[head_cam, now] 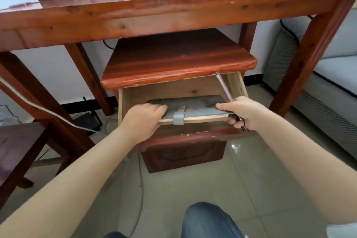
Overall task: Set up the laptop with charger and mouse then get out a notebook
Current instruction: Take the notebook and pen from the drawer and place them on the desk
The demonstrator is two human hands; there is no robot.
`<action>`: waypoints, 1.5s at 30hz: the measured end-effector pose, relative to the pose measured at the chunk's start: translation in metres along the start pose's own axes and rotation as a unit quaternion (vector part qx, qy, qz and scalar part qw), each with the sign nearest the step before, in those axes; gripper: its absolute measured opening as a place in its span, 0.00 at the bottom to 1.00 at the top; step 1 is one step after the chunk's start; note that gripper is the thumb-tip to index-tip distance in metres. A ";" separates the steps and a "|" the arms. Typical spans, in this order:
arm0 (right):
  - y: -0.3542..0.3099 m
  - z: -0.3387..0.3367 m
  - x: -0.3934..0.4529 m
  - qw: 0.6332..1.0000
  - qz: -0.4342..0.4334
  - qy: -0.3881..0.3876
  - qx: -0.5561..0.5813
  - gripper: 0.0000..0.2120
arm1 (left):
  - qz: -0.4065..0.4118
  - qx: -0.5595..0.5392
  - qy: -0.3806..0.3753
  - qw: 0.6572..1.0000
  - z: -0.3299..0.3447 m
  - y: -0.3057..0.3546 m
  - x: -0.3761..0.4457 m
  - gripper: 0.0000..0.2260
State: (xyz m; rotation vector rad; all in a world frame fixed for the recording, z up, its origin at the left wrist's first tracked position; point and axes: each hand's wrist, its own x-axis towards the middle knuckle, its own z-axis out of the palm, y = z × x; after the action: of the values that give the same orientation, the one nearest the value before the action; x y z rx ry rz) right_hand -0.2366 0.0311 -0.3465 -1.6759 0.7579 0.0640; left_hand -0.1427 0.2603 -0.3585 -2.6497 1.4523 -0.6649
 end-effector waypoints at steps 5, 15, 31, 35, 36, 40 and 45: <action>0.006 -0.020 -0.038 0.999 -0.042 0.011 0.021 0.12 | 0.117 -0.035 0.045 0.991 -0.028 0.017 -0.008 0.14; -0.039 -0.032 -0.063 0.971 -0.188 0.125 0.083 0.11 | 0.113 0.017 0.097 0.989 -0.088 0.012 0.023 0.15; 0.104 0.073 -0.021 0.855 -0.298 0.225 -0.359 0.12 | -0.083 0.053 -0.038 0.994 -0.018 -0.067 0.055 0.23; 0.101 0.087 -0.020 0.795 -0.366 0.293 -0.385 0.16 | -0.061 0.053 -0.034 0.996 -0.018 -0.073 0.059 0.21; 0.099 0.090 -0.019 0.781 -0.369 0.296 -0.407 0.18 | -0.053 0.050 -0.025 0.997 -0.019 -0.075 0.061 0.20; 0.077 0.091 -0.013 0.723 -0.392 0.308 -0.478 0.19 | -0.050 0.048 -0.006 0.998 -0.027 -0.088 0.071 0.18; 0.044 0.080 0.008 0.708 -0.379 0.318 -0.504 0.23 | -0.028 0.047 -0.005 0.999 -0.029 -0.096 0.074 0.18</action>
State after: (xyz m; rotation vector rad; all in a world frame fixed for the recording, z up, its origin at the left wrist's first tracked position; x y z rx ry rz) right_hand -0.2242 0.0973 -0.4093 -3.0459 0.4378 -0.8816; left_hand -0.0434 0.2578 -0.2837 -2.6273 1.3156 -0.7046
